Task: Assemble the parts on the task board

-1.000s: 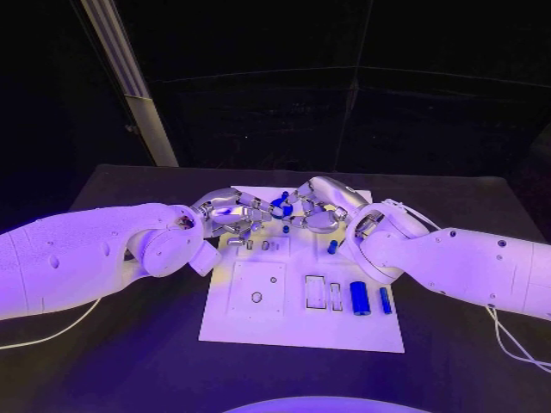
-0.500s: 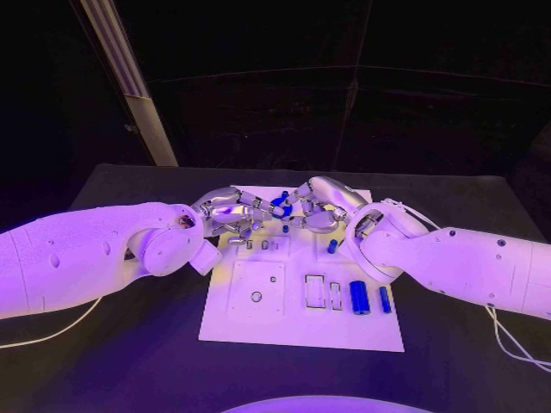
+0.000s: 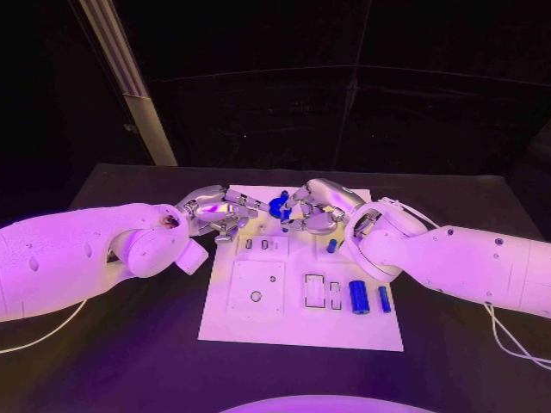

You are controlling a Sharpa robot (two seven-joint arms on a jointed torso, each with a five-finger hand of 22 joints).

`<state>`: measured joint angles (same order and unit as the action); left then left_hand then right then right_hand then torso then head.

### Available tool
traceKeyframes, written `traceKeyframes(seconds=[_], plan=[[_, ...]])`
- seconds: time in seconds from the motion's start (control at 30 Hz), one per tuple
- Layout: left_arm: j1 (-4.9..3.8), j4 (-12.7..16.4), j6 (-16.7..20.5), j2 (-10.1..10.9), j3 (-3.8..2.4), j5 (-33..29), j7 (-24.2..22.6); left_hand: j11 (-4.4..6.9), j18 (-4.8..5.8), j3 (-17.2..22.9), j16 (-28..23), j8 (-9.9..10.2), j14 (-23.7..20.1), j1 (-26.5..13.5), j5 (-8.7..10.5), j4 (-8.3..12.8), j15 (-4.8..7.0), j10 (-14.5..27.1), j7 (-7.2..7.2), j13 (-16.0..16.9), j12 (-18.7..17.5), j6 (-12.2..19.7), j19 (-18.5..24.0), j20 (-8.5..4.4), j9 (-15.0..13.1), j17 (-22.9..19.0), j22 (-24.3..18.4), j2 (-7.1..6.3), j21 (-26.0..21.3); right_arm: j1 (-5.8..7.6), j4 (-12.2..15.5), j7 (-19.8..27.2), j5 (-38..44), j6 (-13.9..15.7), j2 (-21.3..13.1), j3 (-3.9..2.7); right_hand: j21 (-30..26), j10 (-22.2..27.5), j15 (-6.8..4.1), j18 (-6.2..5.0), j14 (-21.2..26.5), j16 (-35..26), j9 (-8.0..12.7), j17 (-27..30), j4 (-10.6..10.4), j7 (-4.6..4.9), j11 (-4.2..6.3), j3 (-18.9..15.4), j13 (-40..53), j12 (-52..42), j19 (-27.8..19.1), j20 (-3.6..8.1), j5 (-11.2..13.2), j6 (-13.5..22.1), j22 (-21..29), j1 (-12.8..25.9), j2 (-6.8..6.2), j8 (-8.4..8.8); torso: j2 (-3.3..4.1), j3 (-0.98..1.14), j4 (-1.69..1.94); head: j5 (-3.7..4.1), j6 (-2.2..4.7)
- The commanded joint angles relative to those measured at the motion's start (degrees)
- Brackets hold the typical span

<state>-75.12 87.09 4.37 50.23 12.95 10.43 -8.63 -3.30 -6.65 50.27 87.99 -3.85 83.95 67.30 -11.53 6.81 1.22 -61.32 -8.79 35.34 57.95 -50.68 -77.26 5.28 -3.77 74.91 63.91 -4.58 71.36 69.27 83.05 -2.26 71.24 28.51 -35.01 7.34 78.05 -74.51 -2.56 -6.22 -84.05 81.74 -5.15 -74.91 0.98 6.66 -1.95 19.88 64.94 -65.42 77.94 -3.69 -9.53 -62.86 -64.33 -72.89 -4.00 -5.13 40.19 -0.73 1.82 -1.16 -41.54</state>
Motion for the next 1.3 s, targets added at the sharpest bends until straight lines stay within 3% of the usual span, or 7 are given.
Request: traceKeyframes(seconds=[0.03, 0.23, 0.37, 0.7, 1.0, 1.3], plan=[[-0.29, 0.17, 1.86, 0.74, -0.06, -1.14, -4.24, -0.30, 0.34, -0.03, -0.63, -0.21, 4.64, -0.72, -0.31, 0.40, -0.48, -0.17, -0.10, -0.03, -0.04, -0.75, 0.87, -0.02, -0.11, 10.78, -1.23, -0.16, -0.97, 0.11, -0.41, -2.38, 4.04, -4.67, 0.59, -0.03, 0.26, 0.06, 0.27, 1.09, -3.71, 0.36, -0.10, -3.72, -0.32, 0.08, 0.10, -0.04, -0.13, 0.04, 0.04, -0.25, -0.27, -0.43, 0.11, 0.31, 0.48, -0.22, 0.01, -0.01, 0.09, -0.04, -0.09], [-0.47, 0.24, 4.61, 1.52, -0.06, -4.03, -7.83, -0.57, -0.26, -0.63, -1.90, -0.46, 3.93, -1.35, -0.22, 0.07, -0.71, 1.41, -0.40, -2.54, -1.64, -1.91, 2.67, 0.17, -0.16, 8.93, -4.09, -0.02, -3.32, 0.08, -1.61, -3.15, 6.78, -6.44, 2.05, -0.02, 0.29, 0.11, 0.26, 1.10, -3.71, 0.35, -0.10, -3.71, -0.35, 0.06, 0.11, -0.03, -0.16, 0.08, 0.06, -0.24, -0.33, -0.43, 0.05, 0.27, 0.55, -0.21, 0.01, 0.01, 0.08, -0.20, -0.22], [-0.58, 0.25, 6.51, 1.80, -0.06, -7.55, -10.62, -0.84, -1.30, -1.66, -4.47, -0.48, 2.38, -1.72, -0.15, -0.26, -0.95, 3.07, -0.65, -3.60, -2.95, -2.48, 5.84, 0.42, -0.13, 5.27, -9.03, -0.03, -7.46, -0.22, -2.51, -3.60, 8.45, -7.52, 3.18, -0.02, 0.29, 0.11, 0.25, 1.10, -3.71, 0.37, -0.10, -3.73, -0.37, 0.06, 0.11, -0.04, -0.15, 0.08, 0.06, -0.24, -0.34, -0.44, 0.05, 0.28, 0.57, -0.21, 0.03, -0.01, 0.01, -0.24, -0.34], [-0.74, 0.55, 8.05, 1.82, -0.06, -10.39, -13.37, -0.99, -1.51, -2.15, -4.86, -0.43, 2.11, -1.65, -0.15, -0.27, -1.07, 3.46, -0.80, -3.91, -3.17, -2.65, 6.60, 0.54, -0.10, 4.77, -10.13, 0.03, -8.47, -1.51, -4.31, -4.53, 12.23, -9.44, 5.13, -0.04, 0.25, 0.19, 0.24, 1.09, -3.71, 0.38, -0.10, -3.74, -0.45, 0.06, 0.11, -0.08, -0.24, 0.17, 0.02, -0.23, -0.38, -0.45, 0.11, 0.32, 0.62, -0.22, 0.06, 0.00, 0.18, -0.21, -0.68], [-0.83, 0.74, 8.33, 1.70, -0.06, -10.62, -13.86, -1.00, -1.54, -2.27, -4.95, -0.37, 2.05, -1.56, -0.17, -0.19, -1.09, 3.62, -0.78, -4.01, -3.23, -2.61, 6.76, 0.58, -0.07, 4.66, -10.33, 0.03, -8.67, -2.05, -5.14, -5.45, 14.35, -10.19, 6.07, -0.05, 0.26, 0.24, 0.24, 1.09, -3.72, 0.41, -0.10, -3.80, -0.50, 0.05, 0.11, -0.11, -0.29, 0.24, 0.02, -0.22, -0.41, -0.46, 0.10, 0.35, 0.63, -0.22, 0.07, 0.05, -0.01, -0.63, -0.84], [-0.85, 0.73, 8.21, 1.43, -0.06, -10.64, -13.76, -0.97, -1.50, -2.32, -4.84, -0.29, 2.10, -1.46, -0.19, -0.12, -1.09, 3.69, -0.72, -4.07, -3.25, -2.50, 6.66, 0.59, -0.04, 4.82, -10.11, 0.05, -8.53, -2.41, -6.14, -6.14, 15.29, -10.02, 7.08, -0.06, 0.28, 0.23, 0.24, 1.10, -3.72, 0.45, -0.11, -3.84, -0.55, 0.05, 0.11, -0.15, -0.25, 0.20, 0.04, -0.21, -0.43, -0.48, 0.06, 0.39, 0.64, -0.22, 0.10, 0.06, 0.02, -0.66, -0.81]])
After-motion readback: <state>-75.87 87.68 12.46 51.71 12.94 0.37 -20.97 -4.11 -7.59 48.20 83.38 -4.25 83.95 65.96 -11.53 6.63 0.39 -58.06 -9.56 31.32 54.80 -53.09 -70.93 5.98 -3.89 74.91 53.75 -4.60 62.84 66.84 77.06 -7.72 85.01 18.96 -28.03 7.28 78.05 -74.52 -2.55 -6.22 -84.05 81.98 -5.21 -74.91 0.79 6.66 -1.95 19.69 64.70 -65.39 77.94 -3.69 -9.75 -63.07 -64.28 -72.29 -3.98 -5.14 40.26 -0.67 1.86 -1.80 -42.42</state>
